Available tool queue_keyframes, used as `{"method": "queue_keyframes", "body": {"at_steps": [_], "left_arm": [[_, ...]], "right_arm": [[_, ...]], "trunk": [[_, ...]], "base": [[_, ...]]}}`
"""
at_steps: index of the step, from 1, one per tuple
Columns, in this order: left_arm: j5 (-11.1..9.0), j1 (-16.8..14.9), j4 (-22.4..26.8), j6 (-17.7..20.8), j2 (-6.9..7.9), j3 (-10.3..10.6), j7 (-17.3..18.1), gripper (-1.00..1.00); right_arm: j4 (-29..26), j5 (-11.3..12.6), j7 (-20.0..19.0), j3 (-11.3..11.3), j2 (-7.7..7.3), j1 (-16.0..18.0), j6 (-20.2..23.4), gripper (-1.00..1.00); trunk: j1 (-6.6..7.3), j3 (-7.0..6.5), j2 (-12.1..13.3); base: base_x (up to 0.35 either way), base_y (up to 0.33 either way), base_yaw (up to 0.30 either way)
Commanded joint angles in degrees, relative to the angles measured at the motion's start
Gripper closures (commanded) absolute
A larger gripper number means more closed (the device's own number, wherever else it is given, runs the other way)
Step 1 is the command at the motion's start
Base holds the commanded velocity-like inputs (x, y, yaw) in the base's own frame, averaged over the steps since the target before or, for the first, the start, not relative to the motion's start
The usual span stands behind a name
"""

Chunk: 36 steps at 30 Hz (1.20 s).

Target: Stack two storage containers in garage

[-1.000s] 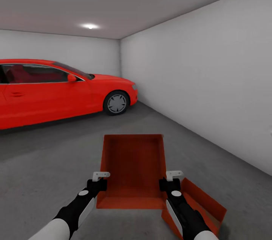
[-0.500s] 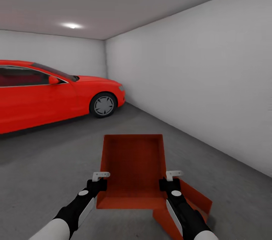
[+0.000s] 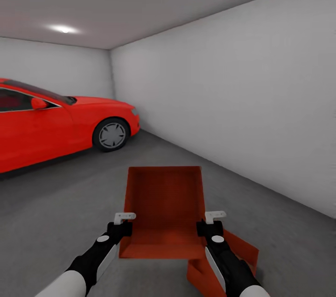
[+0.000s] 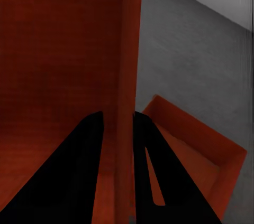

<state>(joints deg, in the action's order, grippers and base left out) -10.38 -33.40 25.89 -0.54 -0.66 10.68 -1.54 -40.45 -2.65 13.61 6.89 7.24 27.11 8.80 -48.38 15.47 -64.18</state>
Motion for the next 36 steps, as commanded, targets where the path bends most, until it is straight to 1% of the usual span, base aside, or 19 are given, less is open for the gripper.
{"method": "queue_keyframes", "body": {"at_steps": [1, 15, 36], "left_arm": [[-0.9, 0.0, -0.2, -0.1, -0.04, 2.5, 0.4, 1.00], [-0.9, 0.0, -0.2, -0.1, -0.04, 2.5, 0.4, 1.00], [-0.9, 0.0, -0.2, -0.2, -0.04, 2.5, 0.3, 1.00]], "right_arm": [[-1.2, -0.6, -0.1, 3.2, 1.72, 0.0, -0.3, 1.00], [-1.2, -0.6, -0.1, 3.2, 1.71, 0.0, -0.3, 1.00], [-1.2, -0.6, -0.1, 3.2, 1.73, 0.0, -0.3, 1.00]], "trunk": [[-0.03, 0.04, 0.0], [-0.03, -0.44, 0.0], [-0.03, -1.31, 0.0]], "base": [[0.226, 0.245, -0.242], [0.216, 0.230, -0.241], [0.015, 0.015, -0.235]]}}
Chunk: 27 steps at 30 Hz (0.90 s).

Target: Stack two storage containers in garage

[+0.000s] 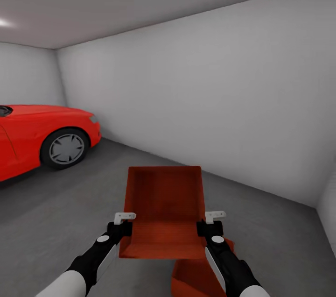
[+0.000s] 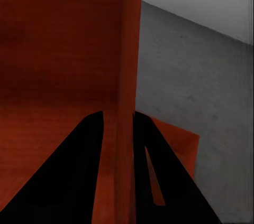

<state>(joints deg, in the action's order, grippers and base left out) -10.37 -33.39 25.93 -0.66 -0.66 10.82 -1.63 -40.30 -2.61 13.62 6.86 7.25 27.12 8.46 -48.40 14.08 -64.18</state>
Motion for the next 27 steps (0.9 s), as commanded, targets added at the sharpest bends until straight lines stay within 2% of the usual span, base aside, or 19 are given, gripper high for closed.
{"method": "queue_keyframes", "body": {"at_steps": [1, 14, 27], "left_arm": [[-0.9, 0.0, -0.2, -0.1, -0.05, 2.4, 0.4, 1.00], [-0.9, 0.0, -0.2, -0.1, -0.05, 2.4, 0.4, 1.00], [-0.9, 0.0, -0.3, 0.1, -0.05, 2.4, 0.5, 1.00]], "right_arm": [[-1.4, -0.6, -0.1, 3.3, 1.70, 0.0, 0.1, 1.00], [-1.4, -0.6, -0.1, 3.3, 1.71, 0.0, 0.1, 1.00], [-1.4, -0.6, -0.1, 3.2, 1.72, 0.0, 0.1, 1.00]], "trunk": [[0.00, 0.04, -0.1], [0.00, -0.51, -0.1], [0.00, -0.61, -0.1]], "base": [[0.000, 0.000, -0.234], [0.006, 0.003, -0.233], [0.222, 0.202, -0.053]]}}
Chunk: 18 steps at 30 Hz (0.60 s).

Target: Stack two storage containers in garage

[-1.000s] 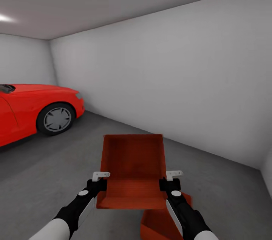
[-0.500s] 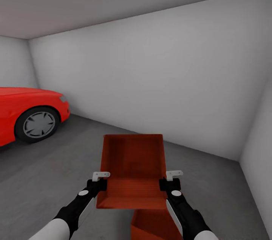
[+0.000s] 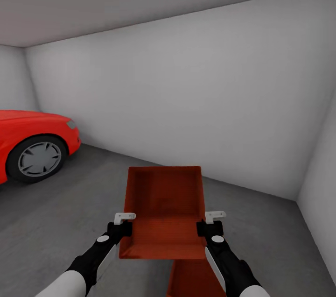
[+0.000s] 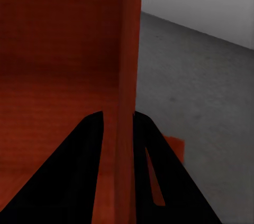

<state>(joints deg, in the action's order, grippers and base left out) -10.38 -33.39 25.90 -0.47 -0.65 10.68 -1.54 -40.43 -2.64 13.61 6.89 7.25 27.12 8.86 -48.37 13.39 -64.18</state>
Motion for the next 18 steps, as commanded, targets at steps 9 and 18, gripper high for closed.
{"method": "queue_keyframes", "body": {"at_steps": [9, 18], "left_arm": [[-0.9, 0.0, -0.2, -0.2, -0.05, 2.5, 0.3, 1.00], [-0.9, 0.0, -0.2, -0.2, -0.05, 2.5, 0.3, 1.00]], "right_arm": [[-1.2, -0.6, -0.1, 3.2, 1.72, 0.0, -0.3, 1.00], [-1.2, -0.6, -0.1, 3.2, 1.72, 0.0, -0.3, 1.00]], "trunk": [[-0.03, -0.07, 0.0], [-0.03, -0.36, 0.0]], "base": [[0.170, 0.129, -0.123], [0.014, 0.009, -0.229]]}}
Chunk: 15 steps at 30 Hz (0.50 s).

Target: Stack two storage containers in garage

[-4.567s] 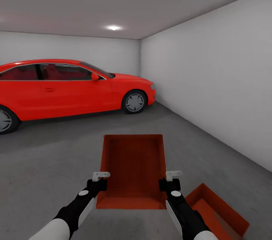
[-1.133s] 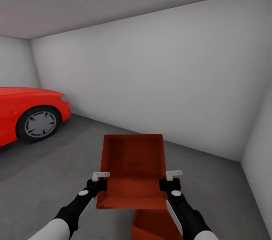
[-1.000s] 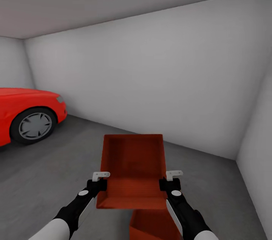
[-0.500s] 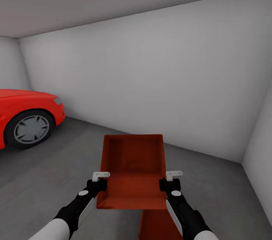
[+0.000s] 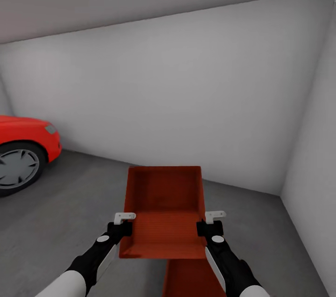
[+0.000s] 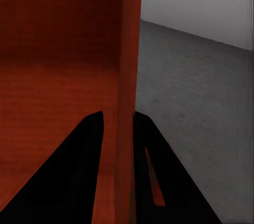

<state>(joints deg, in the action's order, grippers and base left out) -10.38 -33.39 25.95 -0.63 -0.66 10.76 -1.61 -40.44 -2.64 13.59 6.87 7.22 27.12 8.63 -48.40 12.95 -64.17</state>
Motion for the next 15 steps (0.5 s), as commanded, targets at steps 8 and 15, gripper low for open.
{"method": "queue_keyframes", "body": {"at_steps": [8, 15], "left_arm": [[-0.8, 0.0, -0.3, -0.1, -0.04, 2.4, 0.4, 1.00], [-0.9, 0.0, -0.2, -0.1, -0.04, 2.4, 0.4, 1.00]], "right_arm": [[-1.2, -0.6, -0.1, 3.2, 1.74, 0.0, -0.1, 1.00], [-1.2, -0.6, -0.1, 3.2, 1.74, 0.0, -0.1, 1.00]], "trunk": [[0.00, -0.09, -0.1], [0.00, -0.10, -0.1]], "base": [[0.043, 0.001, -0.117], [0.120, 0.000, -0.011]]}}
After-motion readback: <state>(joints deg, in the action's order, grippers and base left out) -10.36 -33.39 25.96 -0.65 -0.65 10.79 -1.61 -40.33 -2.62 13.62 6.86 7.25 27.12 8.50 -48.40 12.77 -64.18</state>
